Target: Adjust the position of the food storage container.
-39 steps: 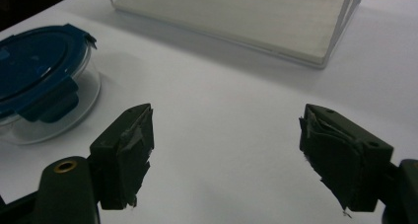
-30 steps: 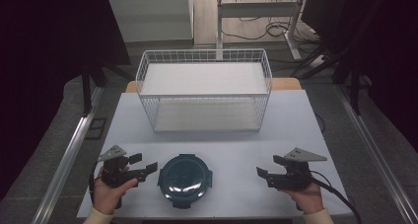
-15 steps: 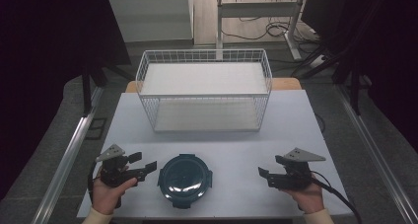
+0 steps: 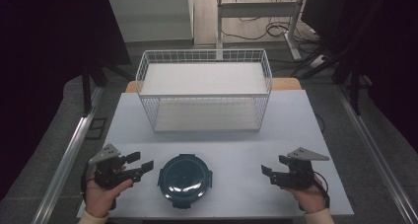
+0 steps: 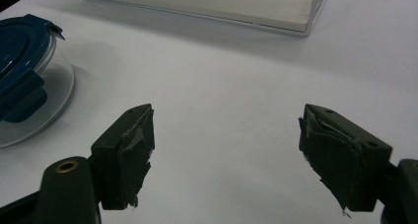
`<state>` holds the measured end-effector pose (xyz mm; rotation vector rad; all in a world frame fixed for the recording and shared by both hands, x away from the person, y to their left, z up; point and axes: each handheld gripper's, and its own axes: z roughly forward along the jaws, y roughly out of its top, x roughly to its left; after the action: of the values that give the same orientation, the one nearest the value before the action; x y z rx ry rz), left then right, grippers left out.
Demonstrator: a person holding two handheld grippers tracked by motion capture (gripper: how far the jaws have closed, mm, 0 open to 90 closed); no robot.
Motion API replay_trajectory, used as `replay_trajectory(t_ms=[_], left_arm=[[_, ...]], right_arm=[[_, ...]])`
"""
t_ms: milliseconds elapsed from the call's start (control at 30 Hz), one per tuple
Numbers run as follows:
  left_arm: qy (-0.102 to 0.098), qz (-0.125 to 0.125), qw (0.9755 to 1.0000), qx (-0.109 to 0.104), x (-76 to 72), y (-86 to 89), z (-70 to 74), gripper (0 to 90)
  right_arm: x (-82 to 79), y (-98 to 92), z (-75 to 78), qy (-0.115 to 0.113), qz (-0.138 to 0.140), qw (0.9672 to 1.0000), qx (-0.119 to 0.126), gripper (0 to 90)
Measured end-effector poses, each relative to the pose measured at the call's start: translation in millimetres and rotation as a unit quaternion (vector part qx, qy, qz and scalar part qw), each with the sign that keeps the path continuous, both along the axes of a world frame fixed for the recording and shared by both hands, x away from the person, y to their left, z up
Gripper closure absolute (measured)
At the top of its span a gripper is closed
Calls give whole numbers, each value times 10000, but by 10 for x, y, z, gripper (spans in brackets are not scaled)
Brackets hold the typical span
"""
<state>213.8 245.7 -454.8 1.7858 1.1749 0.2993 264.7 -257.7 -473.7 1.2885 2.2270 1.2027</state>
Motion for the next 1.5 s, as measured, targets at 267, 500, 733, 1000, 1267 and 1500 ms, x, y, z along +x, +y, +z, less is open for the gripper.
replay_trajectory(t_ms=[267, 500, 733, 1000, 1267, 1500], left_arm=[[31, -284, 9994, 204, -87, -17, 59, 646], [236, -473, 9983, 237, -166, 6, -1, 858], [523, -529, 9970, 210, -269, 73, -162, 900], [711, -950, 9913, 565, -329, -158, -281, 900], [1044, -1099, 9860, 702, -322, -260, -433, 900], [1078, -1204, 9837, 788, -305, -340, -457, 900]], right_arm=[[-16, 24, 6, -54, 41, 10000, -36, 212], [-23, 38, 2, -54, 27, 10000, -65, 212], [-16, 35, -14, -20, 14, 9999, -112, 212], [-31, 76, -18, -20, 31, 9999, -159, 212], [-25, 61, -29, -24, 26, 9998, -202, 212], [-27, 74, -32, -39, 45, 9998, -201, 211]])
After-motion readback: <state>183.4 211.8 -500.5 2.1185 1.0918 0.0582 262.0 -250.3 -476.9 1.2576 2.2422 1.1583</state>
